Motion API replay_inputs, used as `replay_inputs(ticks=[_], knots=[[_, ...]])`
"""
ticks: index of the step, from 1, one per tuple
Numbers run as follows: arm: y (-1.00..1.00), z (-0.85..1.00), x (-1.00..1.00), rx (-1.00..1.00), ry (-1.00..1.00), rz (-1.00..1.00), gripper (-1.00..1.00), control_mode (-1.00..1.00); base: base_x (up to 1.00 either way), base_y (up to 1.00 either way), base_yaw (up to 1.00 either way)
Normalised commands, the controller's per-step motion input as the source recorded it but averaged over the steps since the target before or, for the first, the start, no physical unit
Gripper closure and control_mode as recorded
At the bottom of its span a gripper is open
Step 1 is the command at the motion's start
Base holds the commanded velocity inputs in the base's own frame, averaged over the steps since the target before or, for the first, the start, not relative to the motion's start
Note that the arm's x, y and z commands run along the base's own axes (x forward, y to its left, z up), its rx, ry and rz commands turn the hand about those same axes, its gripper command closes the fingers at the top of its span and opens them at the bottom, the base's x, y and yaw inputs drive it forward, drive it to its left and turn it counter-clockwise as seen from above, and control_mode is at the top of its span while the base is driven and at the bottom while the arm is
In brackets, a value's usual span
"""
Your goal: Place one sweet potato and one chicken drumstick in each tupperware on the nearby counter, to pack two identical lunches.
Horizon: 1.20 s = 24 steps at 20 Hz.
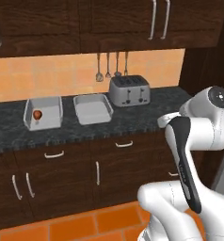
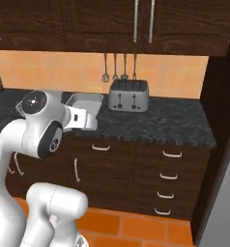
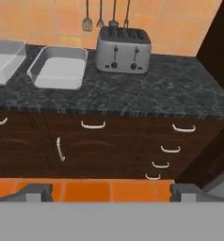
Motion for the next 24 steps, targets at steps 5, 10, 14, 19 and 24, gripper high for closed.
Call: replay_inputs(ticks=[5, 10, 14, 19, 24], knots=[[0.00, 0.00, 0.00, 0.00, 0.00, 0.00, -1.00, 1.00, -0.57, -1.00, -0.06], [0.00, 0.00, 0.00, 0.00, 0.00, 0.00, -1.00, 1.00, -0.21, -1.00, -0.13], [0.00, 0.00, 0.00, 0.00, 0.00, 0.00, -1.00, 1.00, 0.00, -1.00, -0.02], [0.00, 0.00, 0.00, 0.00, 0.00, 0.00, -1.00, 1.00, 0.05, -1.00, 0.00], [0.00, 0.00, 0.00, 0.00, 0.00, 0.00, -1.00, 1.00, 0.02, -1.00, 0.00]])
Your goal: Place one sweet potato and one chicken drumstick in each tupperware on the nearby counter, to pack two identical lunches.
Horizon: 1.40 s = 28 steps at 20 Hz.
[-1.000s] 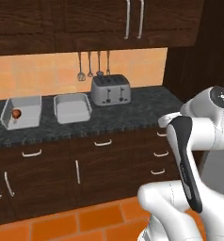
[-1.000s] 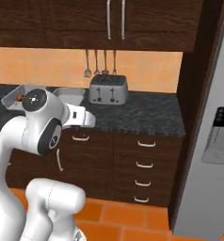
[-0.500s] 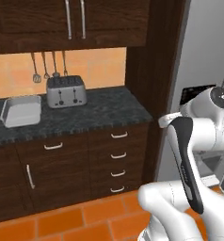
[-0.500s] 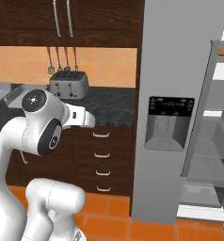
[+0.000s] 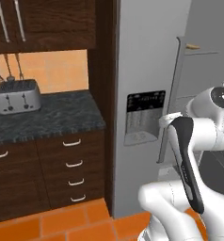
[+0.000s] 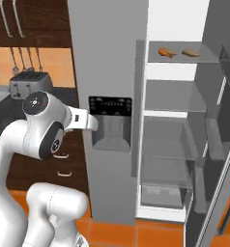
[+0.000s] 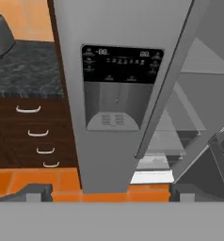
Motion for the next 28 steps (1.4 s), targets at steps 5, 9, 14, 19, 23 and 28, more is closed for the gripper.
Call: replay_inputs(ticks=[5, 9, 14, 19, 23, 28], knots=[[0.00, 0.00, 0.00, 0.00, 0.00, 0.00, -1.00, 1.00, 0.19, -0.56, 0.00], [0.00, 0.00, 0.00, 0.00, 0.00, 0.00, -1.00, 1.00, 0.26, -0.32, 0.00], [0.00, 0.00, 0.00, 0.00, 0.00, 0.00, -1.00, 1.00, 0.77, -0.45, -0.01], [0.00, 0.00, 0.00, 0.00, 0.00, 0.00, -1.00, 1.00, 0.33, -0.58, -0.01], [0.00, 0.00, 0.00, 0.00, 0.00, 0.00, -1.00, 1.00, 0.88, -0.34, 0.00], [0.00, 0.00, 0.00, 0.00, 0.00, 0.00, -1.00, 1.00, 0.33, -0.43, -0.01]])
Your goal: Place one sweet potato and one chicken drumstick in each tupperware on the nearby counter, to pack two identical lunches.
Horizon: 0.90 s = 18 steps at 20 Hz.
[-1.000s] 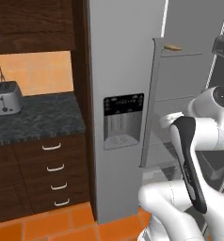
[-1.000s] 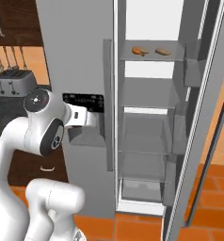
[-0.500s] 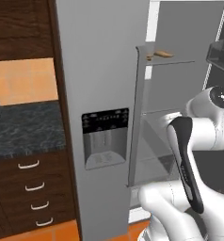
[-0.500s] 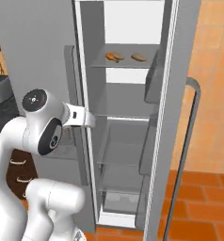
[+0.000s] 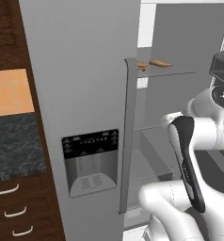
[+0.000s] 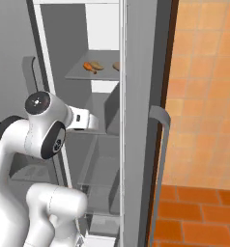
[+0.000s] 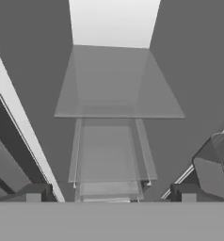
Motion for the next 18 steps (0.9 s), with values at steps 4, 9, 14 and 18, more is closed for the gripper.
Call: replay_inputs(ticks=[4, 9, 14, 18], knots=[[0.00, 0.00, 0.00, 0.00, 0.00, 0.00, -1.00, 1.00, 0.93, 0.00, -0.01], [-0.01, 0.31, -0.18, 0.00, -0.01, 0.00, -1.00, -1.00, 0.31, -0.10, 0.00], [0.00, 1.00, -0.03, 0.00, 0.00, 0.06, -1.00, -1.00, 0.00, 0.00, 0.00], [-0.01, 0.69, 0.03, 0.00, -0.24, 0.13, -1.00, -1.00, 0.00, 0.00, 0.00]])
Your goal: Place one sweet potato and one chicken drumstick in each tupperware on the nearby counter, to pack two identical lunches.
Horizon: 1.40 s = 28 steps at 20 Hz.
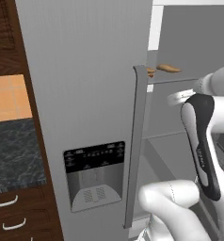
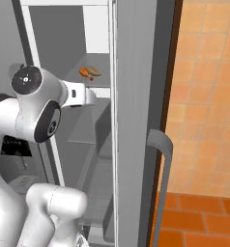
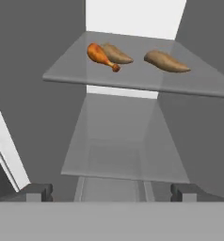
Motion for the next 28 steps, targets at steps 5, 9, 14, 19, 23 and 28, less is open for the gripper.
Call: replay_inputs(ticks=[5, 9, 14, 19, 23, 28], knots=[[0.00, 0.65, 0.22, -0.01, 0.02, 0.07, -1.00, -1.00, 0.00, 0.00, 0.00], [0.02, 0.02, 0.52, 0.00, 0.00, 0.04, -1.00, -1.00, 0.00, 0.00, 0.00], [0.00, 0.00, 0.66, 0.06, 0.00, 0.13, -1.00, -1.00, 0.00, 0.00, 0.00], [0.06, -0.02, 0.60, 0.00, 0.13, 0.07, -1.00, -1.00, 0.00, 0.00, 0.00], [0.19, -0.27, 0.54, 0.00, 0.00, 0.05, -1.00, -1.00, 0.00, 0.00, 0.00], [0.09, -0.34, 0.43, 0.00, 0.00, 0.02, -1.00, -1.00, 0.00, 0.00, 0.00]])
